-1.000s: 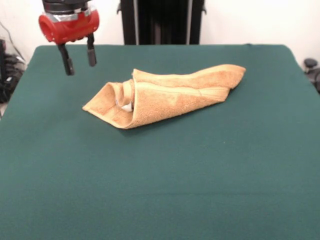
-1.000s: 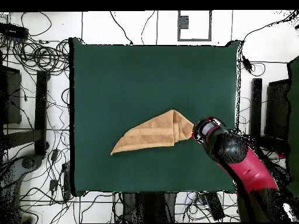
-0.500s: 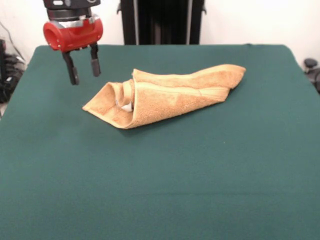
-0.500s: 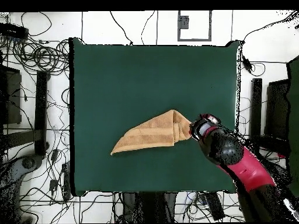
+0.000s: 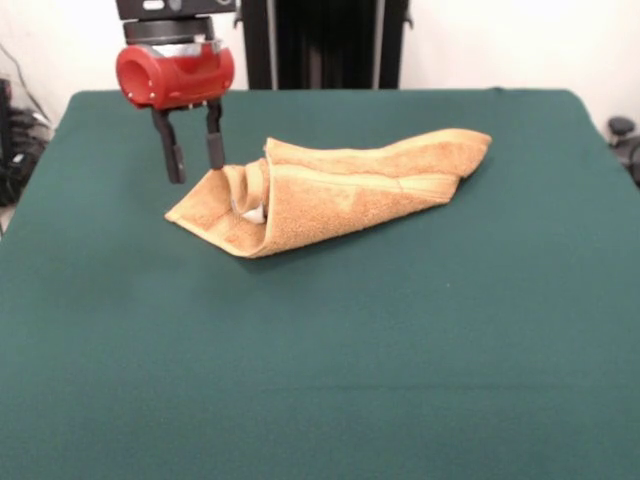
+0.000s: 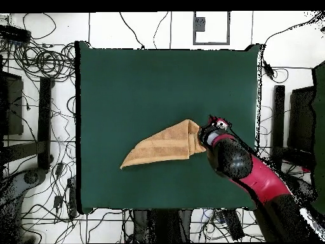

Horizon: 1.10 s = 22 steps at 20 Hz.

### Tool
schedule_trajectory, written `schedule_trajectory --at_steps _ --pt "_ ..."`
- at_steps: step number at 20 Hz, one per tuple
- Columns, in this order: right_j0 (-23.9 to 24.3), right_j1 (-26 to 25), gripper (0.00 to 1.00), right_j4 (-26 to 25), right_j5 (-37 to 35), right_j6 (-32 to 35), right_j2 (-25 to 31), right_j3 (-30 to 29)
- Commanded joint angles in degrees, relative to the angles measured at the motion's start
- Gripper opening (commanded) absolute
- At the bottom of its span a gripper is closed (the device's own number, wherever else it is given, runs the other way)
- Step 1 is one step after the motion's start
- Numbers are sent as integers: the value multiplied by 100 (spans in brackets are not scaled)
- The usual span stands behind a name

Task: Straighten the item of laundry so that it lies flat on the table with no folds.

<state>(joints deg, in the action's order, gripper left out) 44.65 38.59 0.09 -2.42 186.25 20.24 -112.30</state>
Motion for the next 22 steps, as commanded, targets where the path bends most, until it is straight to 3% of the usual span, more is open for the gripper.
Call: schedule_trajectory --at_steps 1,3,10,22 --pt "-84 -493 100 -197 475 202 808 -531" --pt "-200 -546 100 -211 408 163 700 -455" --pt "-1208 -696 100 -617 -1457 -892 -739 292" --pt "-1660 -768 100 -1252 -2281 -617 -1206 739"
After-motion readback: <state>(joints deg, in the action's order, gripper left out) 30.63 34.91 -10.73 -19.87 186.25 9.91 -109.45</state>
